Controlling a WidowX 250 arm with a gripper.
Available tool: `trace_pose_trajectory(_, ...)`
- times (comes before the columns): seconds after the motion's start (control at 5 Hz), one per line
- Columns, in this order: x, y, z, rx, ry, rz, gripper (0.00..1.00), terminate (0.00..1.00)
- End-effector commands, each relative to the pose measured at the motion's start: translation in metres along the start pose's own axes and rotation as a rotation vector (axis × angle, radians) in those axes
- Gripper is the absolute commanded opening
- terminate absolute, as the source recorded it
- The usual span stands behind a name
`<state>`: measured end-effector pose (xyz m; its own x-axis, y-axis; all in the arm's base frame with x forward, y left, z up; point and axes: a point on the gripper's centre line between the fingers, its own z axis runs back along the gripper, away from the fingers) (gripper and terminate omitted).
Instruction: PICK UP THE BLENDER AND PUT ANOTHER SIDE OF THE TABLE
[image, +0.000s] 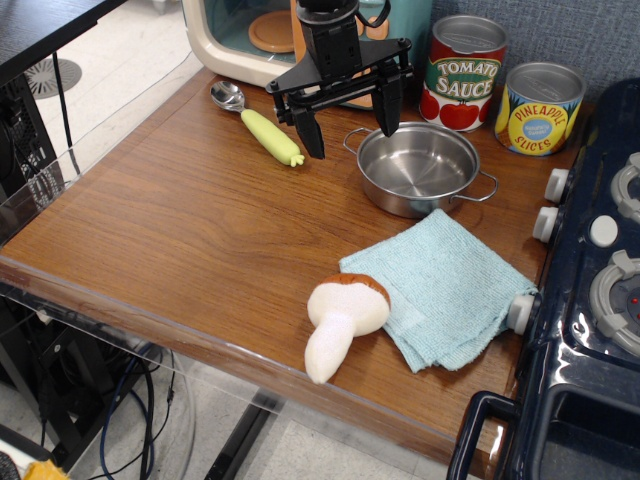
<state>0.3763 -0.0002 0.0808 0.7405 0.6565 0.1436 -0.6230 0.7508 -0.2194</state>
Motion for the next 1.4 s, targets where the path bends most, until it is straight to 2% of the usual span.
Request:
trace_pose_trajectory(0.0, 0.000, 0.000, 0.000, 0.000, 0.000, 0.000, 1.00, 0.00)
trace_pose_trajectory(0.4, -0.030, 0.004, 0.009, 0.008, -0.007, 0.007, 1.00, 0.00)
trace_pose_trajectory(0.6, -0.052, 0.012, 0.011, -0.041, 0.008, -0.080, 1.00, 0.00)
trace_pose_trajectory(1.0, -0.095, 0.018, 0.003, 0.006, 0.038, -0.206, 1.00, 0.00)
trace_pose_trajectory(1.2, -0.109, 0.025, 0.001, 0.022, 0.051, -0.228, 1.00, 0.00)
